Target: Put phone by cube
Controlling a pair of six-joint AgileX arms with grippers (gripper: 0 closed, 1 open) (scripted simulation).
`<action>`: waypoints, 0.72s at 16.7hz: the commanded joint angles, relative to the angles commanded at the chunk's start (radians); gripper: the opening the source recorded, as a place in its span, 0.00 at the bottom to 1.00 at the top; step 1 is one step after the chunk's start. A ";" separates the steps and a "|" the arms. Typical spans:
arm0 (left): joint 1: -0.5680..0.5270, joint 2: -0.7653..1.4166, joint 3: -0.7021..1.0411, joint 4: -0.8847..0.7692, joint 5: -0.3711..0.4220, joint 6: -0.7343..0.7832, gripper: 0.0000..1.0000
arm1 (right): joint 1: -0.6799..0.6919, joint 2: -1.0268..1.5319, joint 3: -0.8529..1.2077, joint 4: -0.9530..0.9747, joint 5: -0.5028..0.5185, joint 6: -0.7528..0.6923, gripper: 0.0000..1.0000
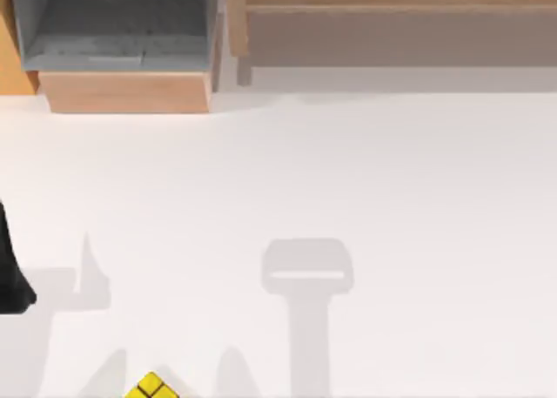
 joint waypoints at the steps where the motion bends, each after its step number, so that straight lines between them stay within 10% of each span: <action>1: 0.000 0.000 0.000 0.000 0.000 0.000 1.00 | 0.005 -0.008 0.009 -0.001 0.001 0.005 0.00; 12: 0.000 0.000 0.000 0.000 0.000 0.000 1.00 | 0.434 -0.072 0.273 -0.095 0.056 0.323 0.00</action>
